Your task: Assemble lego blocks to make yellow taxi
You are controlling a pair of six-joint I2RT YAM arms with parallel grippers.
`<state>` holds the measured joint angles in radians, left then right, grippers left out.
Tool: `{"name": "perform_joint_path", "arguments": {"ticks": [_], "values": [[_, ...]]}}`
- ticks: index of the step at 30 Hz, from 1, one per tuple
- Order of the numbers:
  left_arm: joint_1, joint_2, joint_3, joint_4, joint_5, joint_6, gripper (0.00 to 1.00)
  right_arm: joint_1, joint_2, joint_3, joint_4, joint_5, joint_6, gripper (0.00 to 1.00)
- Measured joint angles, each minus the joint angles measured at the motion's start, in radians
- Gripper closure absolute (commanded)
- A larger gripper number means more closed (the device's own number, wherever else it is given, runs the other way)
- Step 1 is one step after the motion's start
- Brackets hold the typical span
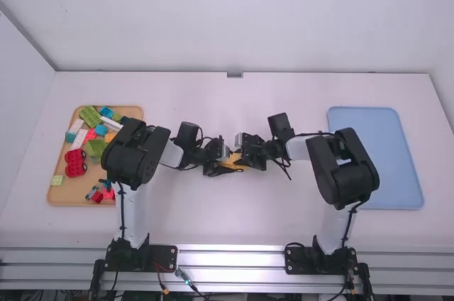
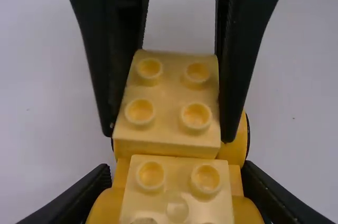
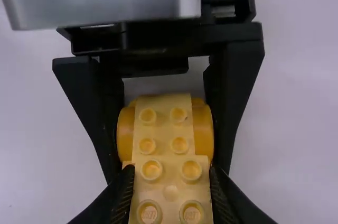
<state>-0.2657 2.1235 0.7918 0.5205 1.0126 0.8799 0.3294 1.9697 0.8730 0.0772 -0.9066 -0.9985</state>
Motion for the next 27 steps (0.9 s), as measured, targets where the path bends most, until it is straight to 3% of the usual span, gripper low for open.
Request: {"name": "perform_joint_path", "arguments": {"ticks": [15, 27], "values": [[0.0, 0.0, -0.005, 0.007, 0.0, 0.0, 0.45, -0.013, 0.001, 0.0, -0.061, -0.056, -0.059, 0.81], [0.0, 0.0, -0.005, 0.008, 0.003, 0.0, 0.44, -0.019, 0.001, -0.043, 0.048, -0.06, -0.029, 0.83]]}}
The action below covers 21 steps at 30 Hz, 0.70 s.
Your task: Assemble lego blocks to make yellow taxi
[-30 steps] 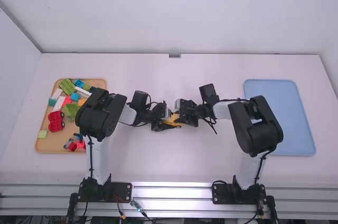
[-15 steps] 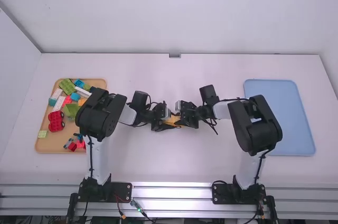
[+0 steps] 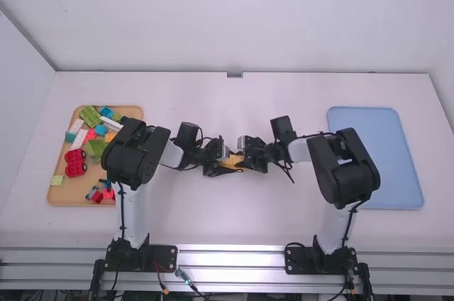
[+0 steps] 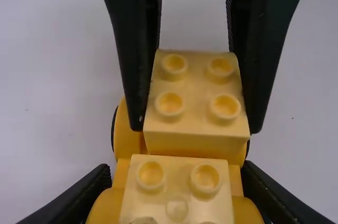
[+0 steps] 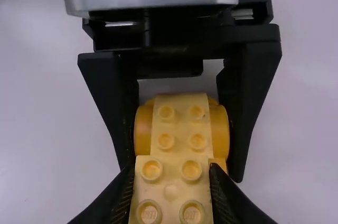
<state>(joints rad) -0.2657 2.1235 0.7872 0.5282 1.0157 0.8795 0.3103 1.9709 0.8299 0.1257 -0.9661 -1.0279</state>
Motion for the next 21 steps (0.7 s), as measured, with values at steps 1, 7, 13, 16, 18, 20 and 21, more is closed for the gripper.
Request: {"name": "perform_joint_path", "arguments": {"ticks": [1, 7, 13, 16, 18, 20, 21], "values": [[0.0, 0.0, 0.0, 0.0, 0.002, 0.0, 0.44, 0.0, 0.0, -0.003, 0.006, 0.0, 0.005, 0.83], [-0.001, 0.0, 0.0, -0.001, 0.001, 0.0, 0.44, 0.0, 0.0, -0.005, 0.023, 0.005, 0.028, 0.85], [-0.001, 0.0, 0.0, -0.004, 0.002, 0.0, 0.43, 0.004, 0.0, -0.006, 0.032, 0.022, 0.058, 0.86], [-0.001, 0.0, 0.0, -0.004, 0.002, 0.0, 0.43, 0.011, 0.0, -0.006, 0.032, 0.031, 0.06, 0.87], [-0.001, 0.0, 0.0, -0.005, 0.005, 0.0, 0.43, 0.016, 0.0, -0.006, 0.033, 0.035, 0.058, 0.88], [-0.001, 0.0, 0.0, -0.006, 0.005, 0.0, 0.43, 0.019, 0.0, -0.006, 0.032, 0.042, 0.056, 0.88], [-0.001, 0.0, 0.0, -0.006, 0.005, 0.0, 0.43, 0.019, 0.0, -0.006, 0.033, 0.042, 0.056, 0.89]]}}
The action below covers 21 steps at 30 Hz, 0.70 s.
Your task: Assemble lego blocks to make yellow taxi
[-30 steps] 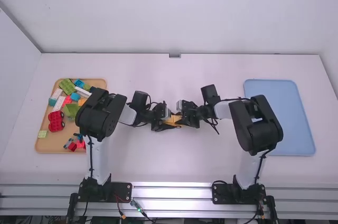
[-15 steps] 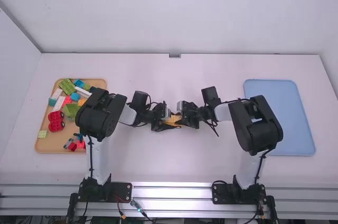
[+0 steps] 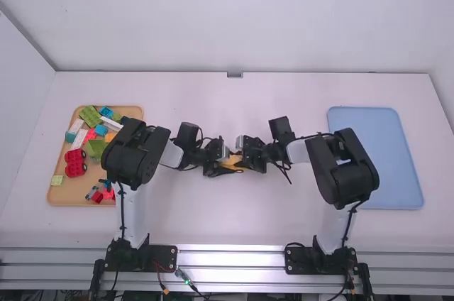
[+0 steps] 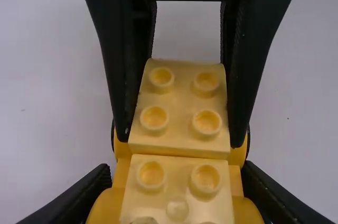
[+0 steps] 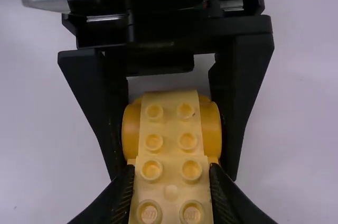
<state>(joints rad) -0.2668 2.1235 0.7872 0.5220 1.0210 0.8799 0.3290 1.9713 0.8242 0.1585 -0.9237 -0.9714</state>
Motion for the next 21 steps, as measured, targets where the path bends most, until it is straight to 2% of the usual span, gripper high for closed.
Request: {"name": "perform_joint_path", "arguments": {"ticks": [6, 8, 12, 14, 15, 16, 21], "values": [[0.0, 0.0, 0.0, 0.0, 0.0, 0.0, 0.43, -0.002, 0.003, 0.0, 0.001, -0.005, -0.001, 0.87], [0.0, 0.0, 0.0, 0.0, 0.0, 0.0, 0.43, -0.005, 0.009, 0.0, 0.005, -0.014, -0.003, 0.81], [0.0, 0.0, 0.0, -0.001, 0.0, 0.0, 0.42, -0.011, 0.023, 0.009, 0.002, -0.041, -0.004, 0.62], [0.0, 0.0, 0.0, -0.001, 0.0, 0.0, 0.41, -0.011, 0.028, 0.01, 0.0, -0.055, -0.002, 0.42], [0.0, 0.0, 0.0, -0.001, 0.0, 0.0, 0.41, -0.01, 0.029, 0.01, 0.0, -0.06, -0.004, 0.42], [0.0, 0.0, 0.0, -0.001, 0.0, -0.001, 0.41, -0.008, 0.032, 0.01, 0.002, -0.068, -0.003, 0.37], [0.0, 0.0, 0.0, 0.0, 0.0, -0.004, 0.41, -0.011, 0.036, 0.013, -0.002, -0.083, -0.002, 0.33]]}}
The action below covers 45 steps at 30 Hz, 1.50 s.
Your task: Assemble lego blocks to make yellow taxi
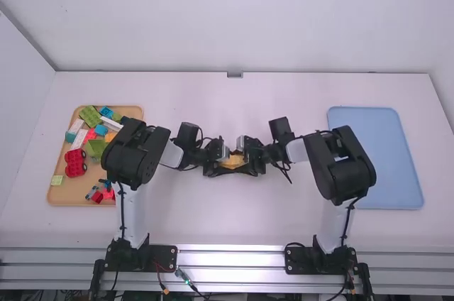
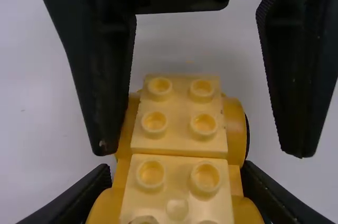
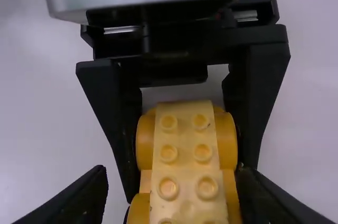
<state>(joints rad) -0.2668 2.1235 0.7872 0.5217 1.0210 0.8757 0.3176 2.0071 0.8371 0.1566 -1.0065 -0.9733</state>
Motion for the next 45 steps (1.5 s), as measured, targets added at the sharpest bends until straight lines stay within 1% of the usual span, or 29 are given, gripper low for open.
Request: {"name": "perform_joint_path", "arguments": {"ticks": [6, 10, 13, 14, 15, 16, 17, 23, 28, 30, 34, 39, 45], "values": [[0.0, 0.0, 0.0, 0.0, 0.0, 0.0, 0.41, -0.01, 0.003, 0.029, -0.002, -0.026, 0.0, 0.32], [-0.001, 0.0, 0.0, 0.0, 0.0, 0.0, 0.41, -0.035, 0.002, 0.034, -0.003, -0.079, -0.021, 0.32], [-0.001, 0.0, 0.0, 0.001, 0.0, 0.0, 0.4, -0.061, 0.001, 0.034, -0.006, -0.12, -0.03, 0.61], [-0.001, 0.0, 0.0, 0.001, 0.0, 0.0, 0.4, -0.067, 0.001, 0.034, -0.009, -0.126, -0.027, 0.69], [-0.001, 0.0, 0.0, 0.001, 0.0, -0.001, 0.4, -0.075, 0.001, 0.034, -0.029, -0.136, -0.027, 0.85], [0.0, 0.0, 0.0, 0.001, 0.0, 0.0, 0.4, -0.078, 0.001, 0.034, -0.041, -0.14, -0.03, 0.95], [-0.001, 0.0, 0.0, 0.001, 0.0, 0.0, 0.4, -0.081, 0.001, 0.034, -0.053, -0.143, -0.035, 1.0], [-0.001, 0.0, 0.0, 0.002, -0.001, 0.0, 0.4, -0.085, 0.001, 0.034, -0.116, -0.146, -0.075, 1.0], [-0.001, 0.0, 0.0, 0.002, 0.0, -0.004, 0.39, -0.073, 0.001, 0.034, -0.111, -0.13, -0.091, 1.0], [-0.001, 0.0, 0.0, 0.002, 0.0, -0.004, 0.41, -0.065, 0.001, 0.034, -0.111, -0.12, -0.093, 1.0], [-0.001, 0.0, 0.0, 0.002, 0.0, -0.004, 0.42, -0.058, 0.001, 0.034, -0.111, -0.112, -0.097, 1.0], [-0.001, 0.0, 0.0, 0.002, 0.0, -0.003, 0.42, -0.056, 0.001, 0.034, -0.106, -0.079, -0.055, 1.0], [0.0, 0.0, 0.0, 0.002, 0.002, 0.0, 0.42, -0.032, -0.001, 0.037, -0.093, -0.045, -0.029, 1.0]]}}
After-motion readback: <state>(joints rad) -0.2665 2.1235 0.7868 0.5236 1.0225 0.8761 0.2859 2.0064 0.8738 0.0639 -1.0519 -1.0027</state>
